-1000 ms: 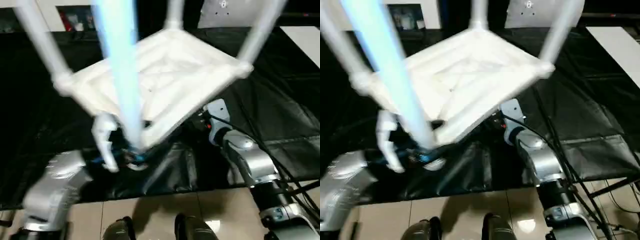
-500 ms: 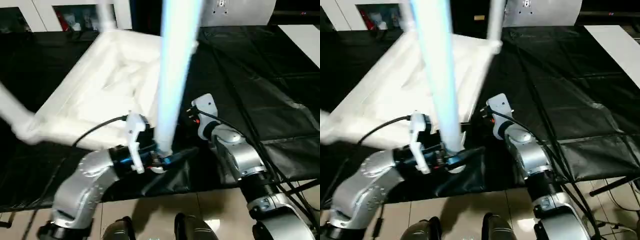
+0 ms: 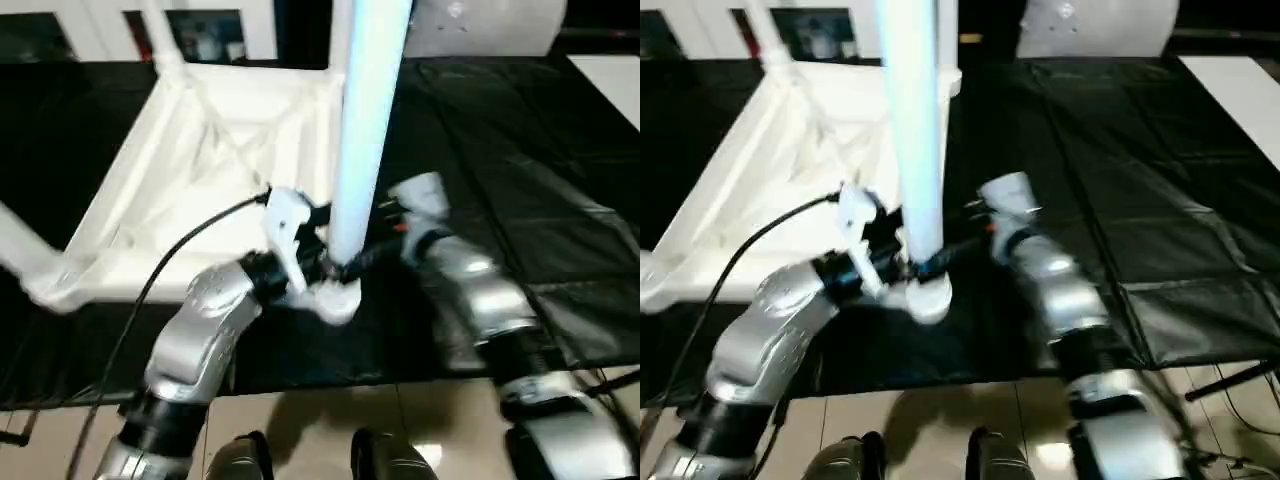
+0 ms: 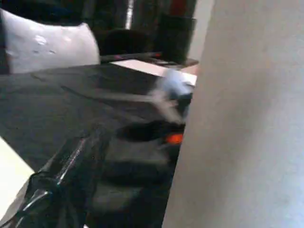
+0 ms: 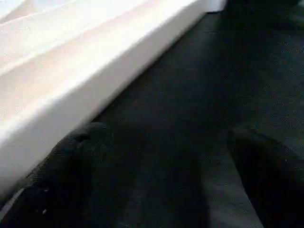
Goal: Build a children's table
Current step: Rotate table base
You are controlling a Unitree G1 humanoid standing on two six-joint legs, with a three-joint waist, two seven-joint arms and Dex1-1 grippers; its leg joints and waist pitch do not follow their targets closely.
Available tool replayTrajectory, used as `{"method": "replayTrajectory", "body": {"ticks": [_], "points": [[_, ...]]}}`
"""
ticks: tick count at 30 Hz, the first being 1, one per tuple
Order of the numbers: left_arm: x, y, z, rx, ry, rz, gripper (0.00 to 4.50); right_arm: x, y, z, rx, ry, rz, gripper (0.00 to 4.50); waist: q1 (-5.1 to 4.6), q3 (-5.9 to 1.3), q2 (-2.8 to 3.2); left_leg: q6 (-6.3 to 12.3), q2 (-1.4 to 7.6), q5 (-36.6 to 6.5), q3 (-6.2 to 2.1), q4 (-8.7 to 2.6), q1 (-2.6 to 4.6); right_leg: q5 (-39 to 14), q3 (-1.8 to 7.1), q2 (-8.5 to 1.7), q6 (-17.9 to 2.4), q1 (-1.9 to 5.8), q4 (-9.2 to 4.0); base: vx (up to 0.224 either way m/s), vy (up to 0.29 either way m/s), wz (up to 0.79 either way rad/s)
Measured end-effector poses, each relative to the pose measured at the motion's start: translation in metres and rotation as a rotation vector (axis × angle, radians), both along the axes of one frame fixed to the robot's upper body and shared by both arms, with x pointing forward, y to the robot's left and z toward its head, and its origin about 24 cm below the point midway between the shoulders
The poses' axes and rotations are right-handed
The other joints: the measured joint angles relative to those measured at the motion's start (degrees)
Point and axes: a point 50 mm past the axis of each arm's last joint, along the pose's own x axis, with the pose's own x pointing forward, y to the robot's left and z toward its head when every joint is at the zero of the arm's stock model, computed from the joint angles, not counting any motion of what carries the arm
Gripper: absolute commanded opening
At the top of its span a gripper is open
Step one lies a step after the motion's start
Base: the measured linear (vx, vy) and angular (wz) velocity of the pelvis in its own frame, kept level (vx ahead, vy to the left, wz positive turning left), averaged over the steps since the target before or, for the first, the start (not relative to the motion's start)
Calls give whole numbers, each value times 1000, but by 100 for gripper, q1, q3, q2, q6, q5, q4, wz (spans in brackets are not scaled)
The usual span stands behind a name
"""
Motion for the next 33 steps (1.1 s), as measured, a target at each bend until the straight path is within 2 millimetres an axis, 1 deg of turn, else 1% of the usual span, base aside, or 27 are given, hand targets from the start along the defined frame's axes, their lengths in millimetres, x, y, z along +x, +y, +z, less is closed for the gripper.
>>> {"method": "replayTrajectory", "body": {"ticks": [1, 3, 5, 6, 8, 12, 13, 15, 16, 17, 19, 21, 22, 24, 26, 27, 29, 30, 32, 33], "points": [[2, 0, 0, 5, -12, 11, 436, -1, -10, 0, 9, 0, -24, 450, 7, 0, 0, 1, 0, 0, 0, 4, 0, 4, 2, 0, 0, 1, 0, 0, 0, 0], [3, -1, 1, 2, -22, 14, 436, -4, -22, -2, 48, 9, -40, 450, 9, -1, 1, 1, 0, 1, 0, 6, 1, 10, 3, 0, 3, 0, 0, 0, 0, 0], [2, 0, 1, 7, -22, -8, 436, -9, -27, -5, 89, 25, -35, 450, 5, -1, 3, 2, 1, 3, 0, 5, 1, 13, 2, 0, 3, -1, 1, 0, 0, 0], [-2, 1, 1, 15, -19, -43, 436, -12, -27, -4, 112, 18, -10, 450, 3, -2, 3, 2, 3, 3, 0, 3, 1, 13, 1, 1, 3, -2, 1, 0, 0, 0], [-10, 9, -5, 57, 3, -103, 436, -17, -28, 2, 141, -14, 29, 450, 1, -5, 9, 5, 6, 5, 0, 1, 2, 13, -1, 3, 4, -5, 2, 0, 0, 0], [-15, 36, -20, 189, 48, -151, 436, -24, -36, 19, 150, -82, 103, 450, 69, -5, 11, 5, 6, 6, 0, 3, 2, 13, -3, 3, 4, -3, 3, 0, 0, 0], [-14, 48, -24, 227, 67, -157, 436, -28, -37, 23, 158, -100, 132, 450, 77, -5, 13, 5, 6, 6, 0, 5, 4, 14, -1, 3, 6, 0, 3, 0, 0, 0], [-13, 61, -25, 259, 84, -151, 436, -30, -39, 27, 147, -115, 163, 450, 81, -5, 13, 5, 3, 6, 0, 9, 3, 19, 2, 0, 6, 3, 0, 0, 0, 0], [-11, 64, -25, 269, 85, -167, 419, -32, -41, 29, 120, -118, 179, 450, 104, -5, 14, 6, -2, 6, 0, 11, 4, 20, 1, -5, 6, 7, -2, 0, 0, 0], [-10, 68, -26, 284, 85, -183, 419, -32, -42, 30, 90, -114, 186, 450, 118, -6, 14, 6, -3, 7, 1, 13, 4, 20, 1, -6, 5, 9, -3, 0, 0, 0], [-1, 80, -25, 353, 90, -202, 401, -38, -47, 29, 39, -83, 247, 450, 157, -5, 16, 7, -3, 7, 2, 13, 3, 25, 2, -7, 7, 10, -5, 0, 0, 0], [3, 89, -24, 395, 92, -199, 388, -42, -50, 28, 30, -61, 289, 450, 156, -10, 28, 7, -3, 7, 2, 14, 4, 26, 3, -8, 7, 11, -5, 0, 0, 0], [7, 89, -24, 424, 90, -229, 376, -48, -51, 28, 11, -45, 342, 450, 184, -8, 43, 8, -4, 7, 3, 11, 3, 26, 2, -9, 8, 11, -8, 0, 0, 0], [11, 91, -23, 461, 101, -263, 363, -54, -46, 29, 7, -39, 418, 450, 200, -9, 59, 8, -3, 7, 3, 10, 3, 26, 2, -8, 8, 9, -7, 0, 0, 0], [14, 87, -24, 510, 101, -322, 355, -61, -42, 33, 18, -31, 487, 450, 216, -12, 85, 8, -3, 7, 3, 8, 3, 26, 2, -8, 8, 8, -8, 0, 0, 0], [15, 86, -25, 538, 97, -340, 338, -63, -41, 35, 18, -28, 511, 450, 215, -10, 93, 9, -3, 7, 4, 8, 3, 26, 2, -8, 8, 8, -7, 0, 0, 0], [19, 84, -29, 580, 93, -367, 321, -67, -39, 40, 15, -28, 561, 450, 218, -9, 101, 9, 0, 8, 3, 8, 3, 26, -2, -8, 8, 7, -4, 0, 0, 0], [20, 84, -30, 586, 94, -368, 321, -68, -38, 41, 19, -26, 577, 450, 212, -9, 102, 9, 0, 8, 3, 8, 3, 26, -2, -7, 8, 7, -4, 0, 0, 0], [23, 82, -32, 594, 87, -374, 315, -70, -36, 39, 20, -15, 593, 450, 218, -9, 105, 8, 0, 8, 3, 10, 3, 26, -2, -7, 7, 7, -3, 0, 0, 0], [24, 81, -32, 603, 84, -376, 301, -71, -35, 37, 20, -6, 599, 450, 225, -9, 105, 8, 0, 8, 3, 10, 3, 26, -3, -7, 8, 8, -4, 0, 0, 0]]}}
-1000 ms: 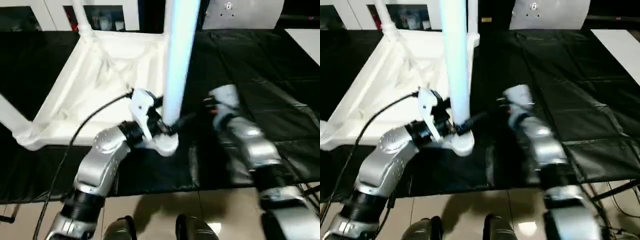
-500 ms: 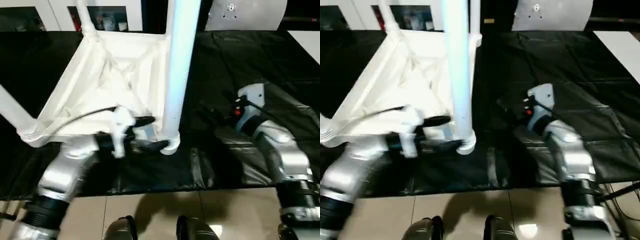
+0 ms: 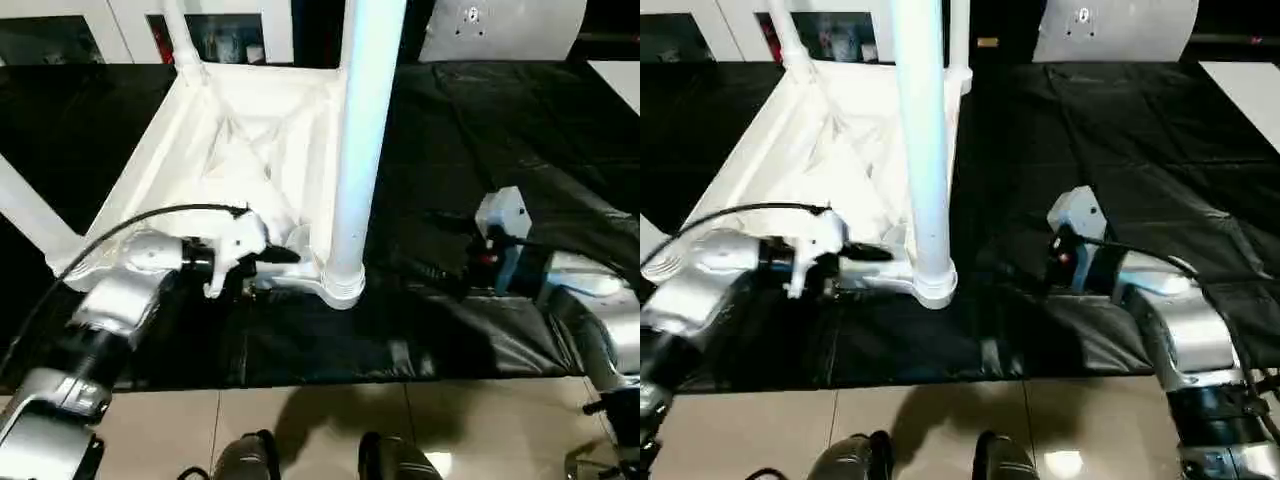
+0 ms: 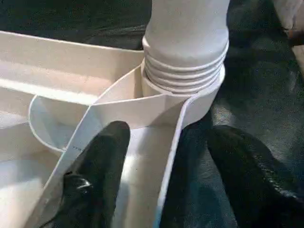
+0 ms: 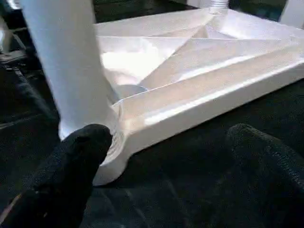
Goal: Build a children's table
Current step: Rotate table base, then rotate leg to tighten
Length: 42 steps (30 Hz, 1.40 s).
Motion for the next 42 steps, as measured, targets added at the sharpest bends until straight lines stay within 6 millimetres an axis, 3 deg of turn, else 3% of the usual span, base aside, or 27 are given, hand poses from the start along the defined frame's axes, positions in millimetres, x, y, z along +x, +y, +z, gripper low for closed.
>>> {"method": "replayTrajectory", "body": {"ticks": [1, 6, 7, 12, 13, 17, 18, 22, 30, 39, 42], "points": [[1, 0, 0, 11, -7, -4, 278, -2, 2, -2, -3, 12, 12, 450, 4, 1, 2, 0, 0, 0, 0, 1, 0, 0, 1, 0, 0, 0, 0, 0, 0, 0], [8, -1, -1, 20, -17, -8, 262, -11, 5, -3, 19, 63, 46, 450, 16, 5, 10, 0, -1, 0, 0, 0, -3, 0, 1, -1, 0, 0, -5, 0, 0, 0], [8, -2, -1, 21, -20, -11, 237, -11, 6, -3, 29, 70, 49, 450, 19, 8, 17, 0, -1, 0, 0, 0, -3, 0, 1, -1, 0, 0, -5, 0, 0, 0], [10, 1, -3, 40, -17, -22, 227, -16, 12, 3, 166, 150, 76, 450, 23, 10, 47, 0, -1, 0, 0, -6, -3, -1, -2, -1, 1, -3, -5, 0, 0, 0], [10, 1, -4, 44, -14, -23, 196, -18, 13, 4, 176, 171, 83, 450, 28, 10, 47, 0, -1, 0, -1, -7, -3, -1, -2, -1, 2, -4, -5, 0, 0, 0], [11, 0, -4, 48, -22, -38, 183, -24, 17, 2, 205, 250, 93, 450, 43, 11, 49, 0, -3, 0, 0, -6, -3, -2, 0, -4, 2, -2, -10, 0, 0, 0], [11, 0, -4, 48, -25, -39, 152, -25, 18, 3, 200, 246, 99, 450, 45, 11, 49, 0, -3, 0, 0, -5, -3, -2, 0, -4, 3, -1, -10, 0, 0, 0], [11, 0, -4, 50, -22, -54, 144, -31, 18, 9, 148, 183, 178, 450, 53, 11, 49, 0, -3, 0, 0, -8, -1, -5, 0, -5, 8, -1, -10, 0, 0, 0], [12, -2, -4, 67, -26, -86, 62, -43, 22, 8, 94, 194, 265, 450, 78, 14, 57, 0, -3, 0, -1, -9, 0, -24, 0, -6, 40, -1, -10, 0, 0, 0], [11, -3, -3, 75, -7, -124, 18, -47, 18, -3, -46, 209, 276, 450, 80, 16, 59, -1, -4, -1, 0, -19, -1, -30, 2, -6, 50, -2, -19, 0, 0, 0], [11, -3, -3, 73, 2, -131, 2, -47, 18, -3, -50, 204, 279, 450, 40, 16, 59, -1, -6, -2, 2, -32, -1, -32, 2, -6, 52, -5, -24, 0, 0, 0]]}}
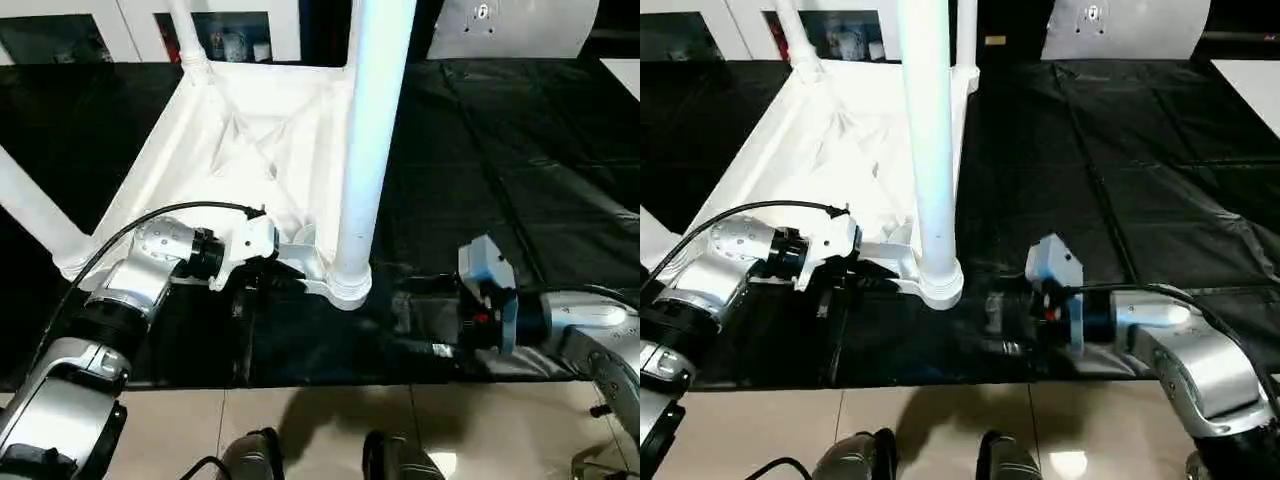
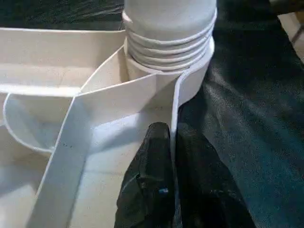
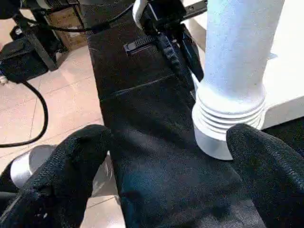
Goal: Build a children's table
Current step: Rotate leg to tighten
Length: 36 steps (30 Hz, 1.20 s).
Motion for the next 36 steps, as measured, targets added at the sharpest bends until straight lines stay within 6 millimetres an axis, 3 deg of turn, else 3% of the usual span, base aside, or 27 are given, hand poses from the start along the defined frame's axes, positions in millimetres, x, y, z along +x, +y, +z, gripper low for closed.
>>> {"method": "replayTrajectory", "body": {"ticks": [5, 15, 28, 31, 36], "points": [[-1, -3, 0, -25, 42, 14, 2, 7, 0, -1, 3, -36, -31, 450, -67, -1, 3, -1, 0, 0, 3, -21, 2, 7, -2, 0, -15, -8, 0, 0, 0, 0], [-5, -23, -3, -50, -28, 62, 2, 23, 3, -2, 21, -71, -126, 450, -70, -3, 10, 0, -7, 0, 9, -24, 6, -6, 1, -6, -2, -4, 2, 0, 0, 0], [-12, -27, -3, -52, -72, 110, 2, 23, 6, -4, 20, -90, -117, 450, -136, 1, 2, 8, -7, -3, 9, -26, 3, -13, 1, -6, 8, -6, 0, 0, 0, 0], [-11, -25, -2, -60, -54, 139, 57, 23, 7, -5, 21, -89, -113, 450, -179, 2, 1, 7, -8, -3, 9, -26, 3, -16, 1, -7, 13, -7, 0, 0, 0, 0], [-11, -25, -3, -113, -42, 172, 89, 23, 7, -5, 19, -95, -113, 450, -176, 12, -20, 6, -6, -2, 7, -24, 3, -17, -3, -6, 15, -6, 0, 0, 0, 0]]}}
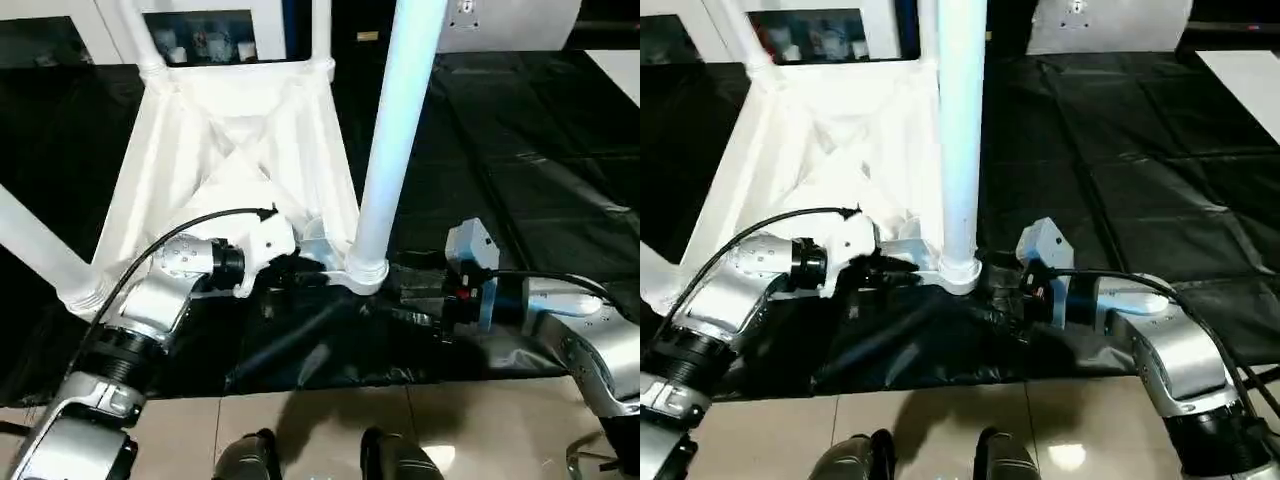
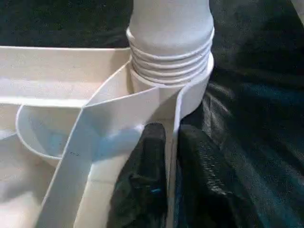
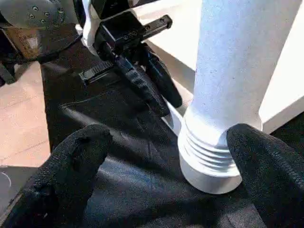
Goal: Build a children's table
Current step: Rotate leg to tighten
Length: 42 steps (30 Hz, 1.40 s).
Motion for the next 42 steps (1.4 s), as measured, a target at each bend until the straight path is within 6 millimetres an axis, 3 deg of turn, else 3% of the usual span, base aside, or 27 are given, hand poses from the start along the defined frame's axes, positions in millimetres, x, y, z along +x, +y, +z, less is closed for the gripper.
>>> {"method": "replayTrajectory", "body": {"ticks": [8, 9, 15, 26, 42], "points": [[-1, 0, 0, 2, 21, -3, 89, 0, -1, -1, -6, -4, -1, 450, -4, 0, 0, 0, 0, 0, 0, 0, 0, 4, 0, 0, -7, 0, 1, 0, 0, 0], [-1, 0, 0, 2, 21, -3, 63, 0, -1, -1, -8, -4, -2, 450, -5, 0, -1, 0, 0, 0, 0, 0, 0, 5, 0, 0, -8, 0, 1, 0, 0, 0], [-1, 2, 0, 4, 28, -1, 12, 1, -4, -4, -15, 13, -9, 450, -11, -3, -13, 2, 2, 1, 0, 1, 0, 7, -1, 1, -12, -1, 4, 0, 0, 0], [-4, 7, 9, 34, 27, -31, 7, 3, -5, 2, -33, -5, 5, 450, -67, 73, -147, 0, 4, -1, 2, -11, -3, 5, 2, 5, -8, -13, 0, 0, 0, 0], [-9, 13, 11, 45, 7, -56, 7, 1, -7, 1, -27, 11, 4, 450, -118, 101, -166, -3, 3, -1, 3, -48, -3, 3, 0, 7, -5, -16, -35, 0, 0, 0]]}}
